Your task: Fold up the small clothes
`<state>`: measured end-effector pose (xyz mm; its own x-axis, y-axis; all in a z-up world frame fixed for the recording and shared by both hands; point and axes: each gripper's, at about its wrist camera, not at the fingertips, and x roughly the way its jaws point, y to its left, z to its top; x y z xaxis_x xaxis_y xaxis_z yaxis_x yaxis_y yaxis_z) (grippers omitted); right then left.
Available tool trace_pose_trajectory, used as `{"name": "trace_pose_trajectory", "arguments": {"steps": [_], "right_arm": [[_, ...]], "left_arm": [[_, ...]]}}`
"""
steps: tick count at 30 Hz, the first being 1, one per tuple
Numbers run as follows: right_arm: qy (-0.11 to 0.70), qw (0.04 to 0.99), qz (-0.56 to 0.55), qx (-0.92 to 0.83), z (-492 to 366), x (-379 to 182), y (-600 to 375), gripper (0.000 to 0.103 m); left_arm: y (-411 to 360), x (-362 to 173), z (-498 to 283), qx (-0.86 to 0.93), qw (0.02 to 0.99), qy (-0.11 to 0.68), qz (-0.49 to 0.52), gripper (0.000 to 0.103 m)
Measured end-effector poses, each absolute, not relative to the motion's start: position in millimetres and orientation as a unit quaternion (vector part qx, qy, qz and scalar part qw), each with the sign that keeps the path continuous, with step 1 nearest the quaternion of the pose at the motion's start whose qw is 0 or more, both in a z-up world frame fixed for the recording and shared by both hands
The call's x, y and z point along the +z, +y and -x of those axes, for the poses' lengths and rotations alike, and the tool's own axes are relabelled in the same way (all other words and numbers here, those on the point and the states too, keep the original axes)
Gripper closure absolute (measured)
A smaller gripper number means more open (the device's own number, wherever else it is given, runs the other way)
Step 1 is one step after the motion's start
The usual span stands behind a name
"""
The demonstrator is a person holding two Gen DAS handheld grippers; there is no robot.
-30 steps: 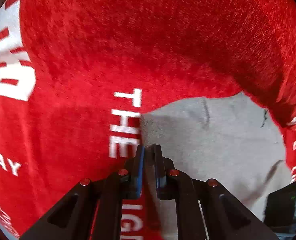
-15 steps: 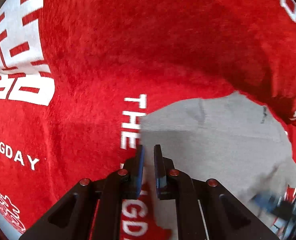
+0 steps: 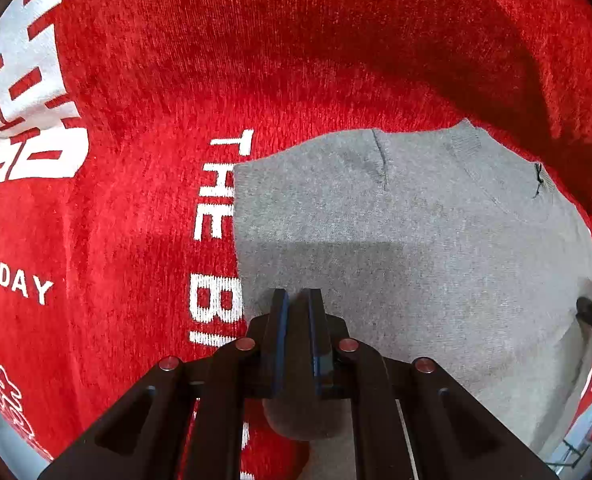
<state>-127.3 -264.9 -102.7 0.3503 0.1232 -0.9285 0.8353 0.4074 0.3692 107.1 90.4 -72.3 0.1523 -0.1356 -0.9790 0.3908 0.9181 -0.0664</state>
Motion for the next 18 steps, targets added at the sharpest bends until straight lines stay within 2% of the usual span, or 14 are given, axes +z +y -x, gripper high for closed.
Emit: {"name": "trace_pose_trajectory", "arguments": {"steps": [7, 8, 12, 16, 17, 18], "right_arm": [[0.523, 0.671, -0.46, -0.255, 144, -89, -260, 0.09], [0.524, 0.672, -0.46, -0.25, 147, -88, -258, 0.087], [0.523, 0.674, -0.464, -0.239, 162, -75, -246, 0.061], [0.522, 0.68, -0.461, -0.227, 173, -65, -233, 0.06], [0.522, 0.681, -0.462, -0.223, 173, -65, -230, 0.056], [0.522, 0.682, -0.462, -0.219, 174, -63, -227, 0.046]], "left_arm": [[90, -57, -95, -0.17, 0.757, 0.623, -0.106, 0.091], [90, -53, -91, -0.172, 0.758, 0.621, -0.105, 0.091], [83, -41, -72, -0.19, 0.746, 0.631, -0.099, 0.091], [78, -24, -50, -0.208, 0.746, 0.625, -0.099, 0.091], [74, -21, -49, -0.211, 0.746, 0.624, -0.098, 0.084], [72, -18, -45, -0.213, 0.745, 0.625, -0.097, 0.039]]}}
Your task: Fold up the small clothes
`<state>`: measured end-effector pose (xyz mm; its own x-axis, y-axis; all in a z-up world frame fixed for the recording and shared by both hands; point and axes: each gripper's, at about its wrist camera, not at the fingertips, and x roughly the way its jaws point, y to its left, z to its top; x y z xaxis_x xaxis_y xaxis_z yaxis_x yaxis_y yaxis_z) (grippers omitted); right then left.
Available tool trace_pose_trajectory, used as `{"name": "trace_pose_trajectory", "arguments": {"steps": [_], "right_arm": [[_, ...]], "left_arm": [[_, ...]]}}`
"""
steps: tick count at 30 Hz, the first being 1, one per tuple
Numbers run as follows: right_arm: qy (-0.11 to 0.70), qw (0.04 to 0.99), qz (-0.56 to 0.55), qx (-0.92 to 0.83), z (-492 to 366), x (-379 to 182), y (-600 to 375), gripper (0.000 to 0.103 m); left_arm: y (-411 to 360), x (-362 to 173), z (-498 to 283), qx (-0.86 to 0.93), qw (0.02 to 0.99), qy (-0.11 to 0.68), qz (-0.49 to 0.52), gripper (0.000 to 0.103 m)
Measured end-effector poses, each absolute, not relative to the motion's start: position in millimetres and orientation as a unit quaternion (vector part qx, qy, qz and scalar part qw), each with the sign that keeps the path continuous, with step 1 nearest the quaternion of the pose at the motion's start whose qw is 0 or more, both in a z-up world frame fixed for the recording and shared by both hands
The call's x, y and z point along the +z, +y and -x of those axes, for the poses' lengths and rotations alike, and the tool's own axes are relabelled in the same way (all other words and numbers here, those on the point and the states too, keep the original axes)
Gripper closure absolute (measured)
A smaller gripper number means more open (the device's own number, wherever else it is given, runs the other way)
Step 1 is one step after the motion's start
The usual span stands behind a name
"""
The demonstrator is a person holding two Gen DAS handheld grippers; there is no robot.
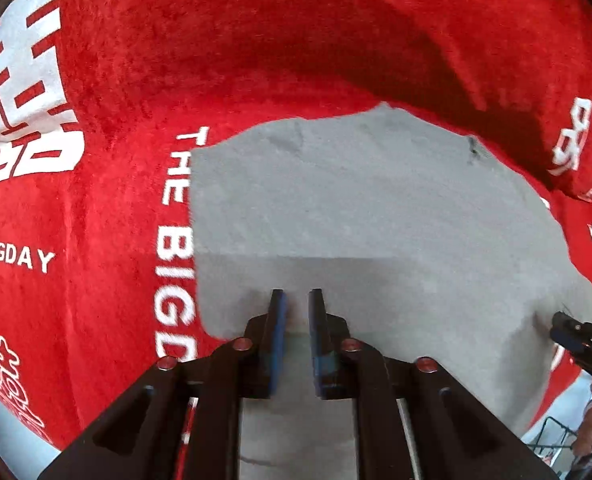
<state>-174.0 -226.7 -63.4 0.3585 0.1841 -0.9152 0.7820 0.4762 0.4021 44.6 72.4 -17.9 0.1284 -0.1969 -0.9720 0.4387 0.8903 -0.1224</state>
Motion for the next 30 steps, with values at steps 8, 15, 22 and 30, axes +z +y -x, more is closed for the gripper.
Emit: {"name": "trace_pose_trajectory", "arguments": {"steps": [8, 15, 22, 30], "right_arm": [[0.514, 0.686, -0.47, -0.21, 197, -54, -211, 0.038], [0.498, 0.69, -0.477, -0.219, 226, -45, -208, 0.027], [0.474, 0.676, -0.515, -0.23, 258, -46, -225, 0.023], [0.461, 0.673, -0.527, -0.239, 282, -51, -271, 0.02]], "left_arm": [[57, 2, -12, -0.199, 0.76, 0.605, -0.133, 0.001], [48, -3, 1, -0.176, 0.751, 0.616, -0.161, 0.001], [26, 0, 20, -0.218, 0.737, 0.61, -0.194, 0.001], [-27, -2, 42, -0.233, 0.723, 0.616, -0.21, 0.001]]}}
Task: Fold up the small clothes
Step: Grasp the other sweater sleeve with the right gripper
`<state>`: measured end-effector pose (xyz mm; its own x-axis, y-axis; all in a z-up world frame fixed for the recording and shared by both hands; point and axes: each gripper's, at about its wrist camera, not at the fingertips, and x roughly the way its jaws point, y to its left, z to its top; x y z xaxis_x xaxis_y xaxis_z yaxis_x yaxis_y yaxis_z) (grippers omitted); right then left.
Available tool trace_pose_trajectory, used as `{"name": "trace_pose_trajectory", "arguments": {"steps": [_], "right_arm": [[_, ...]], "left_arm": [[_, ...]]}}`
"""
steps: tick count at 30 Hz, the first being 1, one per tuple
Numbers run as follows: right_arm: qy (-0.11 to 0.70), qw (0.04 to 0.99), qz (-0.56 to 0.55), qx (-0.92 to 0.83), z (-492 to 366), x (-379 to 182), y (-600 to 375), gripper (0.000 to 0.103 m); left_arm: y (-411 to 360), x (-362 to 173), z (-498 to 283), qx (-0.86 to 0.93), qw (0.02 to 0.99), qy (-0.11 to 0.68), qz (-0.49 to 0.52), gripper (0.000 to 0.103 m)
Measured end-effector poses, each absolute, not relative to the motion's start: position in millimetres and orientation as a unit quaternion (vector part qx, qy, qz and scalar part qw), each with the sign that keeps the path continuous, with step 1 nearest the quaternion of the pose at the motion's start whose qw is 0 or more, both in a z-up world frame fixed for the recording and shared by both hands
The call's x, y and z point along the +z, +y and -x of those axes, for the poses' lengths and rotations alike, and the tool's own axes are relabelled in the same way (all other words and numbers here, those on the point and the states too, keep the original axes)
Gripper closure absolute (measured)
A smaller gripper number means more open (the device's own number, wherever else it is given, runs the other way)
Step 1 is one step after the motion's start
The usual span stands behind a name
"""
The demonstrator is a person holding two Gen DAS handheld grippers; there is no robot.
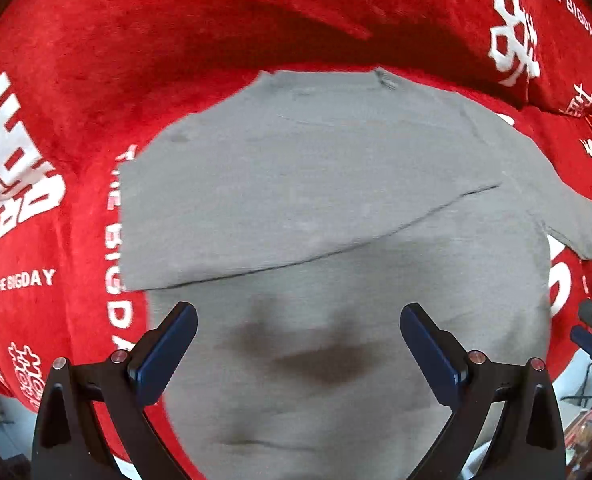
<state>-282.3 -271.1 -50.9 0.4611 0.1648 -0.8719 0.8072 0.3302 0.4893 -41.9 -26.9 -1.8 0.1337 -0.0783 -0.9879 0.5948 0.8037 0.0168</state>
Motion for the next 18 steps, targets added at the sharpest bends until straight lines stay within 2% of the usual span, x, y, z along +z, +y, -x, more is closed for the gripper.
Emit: {"name": "trace_pose_trajectory", "arguments": {"steps": [4, 5, 6, 12, 18], "right_arm": [[0.437, 0.679, -0.545, -0.227, 293, -52, -299, 0.014], [0.432, 0.674, -0.555, -0.227, 297, -53, -307, 0.007], [0.431, 0.664, -0.568, -0.225, 300, -58, -316, 0.005], [0.413, 0.628, -0.607, -0.259, 333, -76, -360, 0.005], [0.335, 0.599, -0.662, -0.3, 380, -99, -402, 0.005]], "left_arm": [[-59, -1, 57, -0.243, 0.719, 0.618, -0.205, 0.001], [-65, -1, 59, -0.246, 0.718, 0.618, -0.205, 0.001], [-75, -2, 64, -0.251, 0.716, 0.618, -0.205, 0.001], [-125, -13, 95, -0.273, 0.691, 0.638, -0.2, 0.001], [-167, -21, 117, -0.285, 0.686, 0.634, -0.213, 0.001]]}}
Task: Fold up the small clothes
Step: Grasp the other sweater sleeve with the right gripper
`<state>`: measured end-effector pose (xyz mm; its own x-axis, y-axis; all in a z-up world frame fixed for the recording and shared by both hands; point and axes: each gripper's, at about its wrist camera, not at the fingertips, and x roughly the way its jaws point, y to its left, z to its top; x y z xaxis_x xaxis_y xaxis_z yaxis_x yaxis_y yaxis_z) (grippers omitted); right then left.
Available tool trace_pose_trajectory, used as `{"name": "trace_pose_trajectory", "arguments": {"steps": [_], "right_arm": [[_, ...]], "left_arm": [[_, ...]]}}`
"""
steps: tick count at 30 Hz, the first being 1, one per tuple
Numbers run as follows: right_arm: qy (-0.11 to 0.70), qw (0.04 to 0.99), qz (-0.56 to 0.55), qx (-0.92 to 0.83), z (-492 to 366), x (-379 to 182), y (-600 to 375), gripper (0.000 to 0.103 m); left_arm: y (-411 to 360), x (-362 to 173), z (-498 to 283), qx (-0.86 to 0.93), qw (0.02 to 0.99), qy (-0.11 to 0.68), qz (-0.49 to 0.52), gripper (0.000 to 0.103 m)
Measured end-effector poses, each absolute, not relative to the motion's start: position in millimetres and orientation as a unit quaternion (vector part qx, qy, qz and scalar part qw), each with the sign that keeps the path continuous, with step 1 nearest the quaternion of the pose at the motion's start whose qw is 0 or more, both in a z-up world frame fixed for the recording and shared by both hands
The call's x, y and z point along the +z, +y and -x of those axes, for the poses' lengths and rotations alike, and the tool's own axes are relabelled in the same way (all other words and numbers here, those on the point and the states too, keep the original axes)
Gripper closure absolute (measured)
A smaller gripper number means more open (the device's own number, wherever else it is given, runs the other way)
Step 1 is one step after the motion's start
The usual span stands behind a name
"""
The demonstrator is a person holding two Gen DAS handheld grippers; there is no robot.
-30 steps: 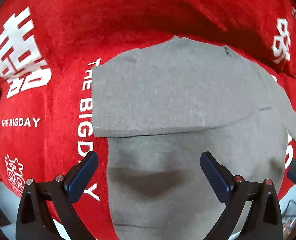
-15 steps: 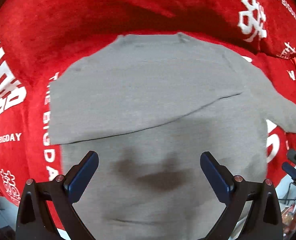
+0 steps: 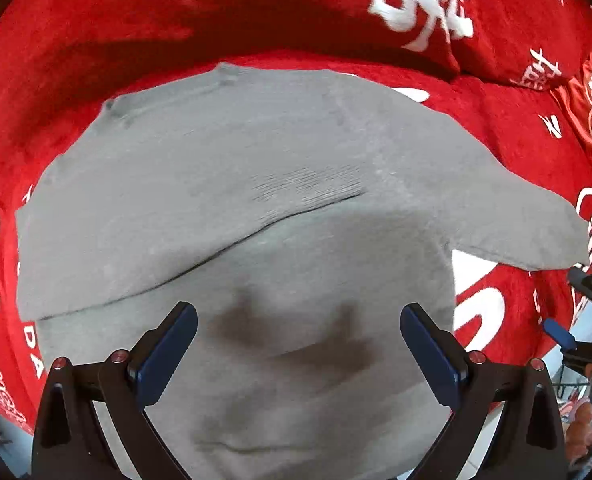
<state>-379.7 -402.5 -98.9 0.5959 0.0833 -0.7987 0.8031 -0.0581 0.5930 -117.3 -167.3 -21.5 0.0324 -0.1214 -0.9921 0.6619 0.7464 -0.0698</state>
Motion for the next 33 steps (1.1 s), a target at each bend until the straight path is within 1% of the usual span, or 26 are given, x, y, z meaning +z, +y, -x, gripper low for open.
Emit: {"name": "trace_pose_trajectory", "arguments": {"steps": [6, 11, 18, 23, 24, 25, 26, 27, 28, 29, 33], "right_arm": [[0.267, 0.583, -0.712, -0.287, 394, -121, -431, 0.005], [0.255, 0.574, -0.73, -0.27, 390, -137, -447, 0.005], [0.218, 0.591, -0.73, -0.266, 391, -134, -468, 0.005], [0.188, 0.566, -0.756, -0.268, 395, -142, -472, 0.006], [0.183, 0.561, -0.761, -0.27, 396, -143, -471, 0.009], [0.181, 0.555, -0.764, -0.273, 396, -144, -471, 0.016], [0.183, 0.547, -0.769, -0.276, 397, -146, -470, 0.04], [0.182, 0.54, -0.773, -0.278, 398, -149, -470, 0.066], [0.177, 0.536, -0.778, -0.275, 399, -152, -469, 0.077], [0.167, 0.532, -0.785, -0.269, 401, -154, -469, 0.091], [0.157, 0.558, -0.774, -0.256, 395, -141, -469, 0.092]], "left_arm": [[-197, -31, 127, -0.303, 0.675, 0.636, -0.221, 0.001], [-211, -39, 133, -0.306, 0.669, 0.637, -0.229, 0.001], [-223, -49, 138, -0.304, 0.663, 0.643, -0.232, 0.001], [-223, -51, 137, -0.298, 0.665, 0.645, -0.23, 0.001], [-222, -52, 137, -0.297, 0.665, 0.646, -0.229, 0.001], [-222, -52, 137, -0.297, 0.666, 0.646, -0.228, 0.001], [-222, -52, 136, -0.295, 0.667, 0.645, -0.229, 0.001], [-223, -53, 137, -0.294, 0.668, 0.643, -0.23, 0.001], [-224, -53, 136, -0.294, 0.67, 0.641, -0.233, 0.001], [-224, -53, 137, -0.293, 0.671, 0.639, -0.236, 0.001], [-222, -51, 135, -0.291, 0.677, 0.63, -0.245, 0.001]]}}
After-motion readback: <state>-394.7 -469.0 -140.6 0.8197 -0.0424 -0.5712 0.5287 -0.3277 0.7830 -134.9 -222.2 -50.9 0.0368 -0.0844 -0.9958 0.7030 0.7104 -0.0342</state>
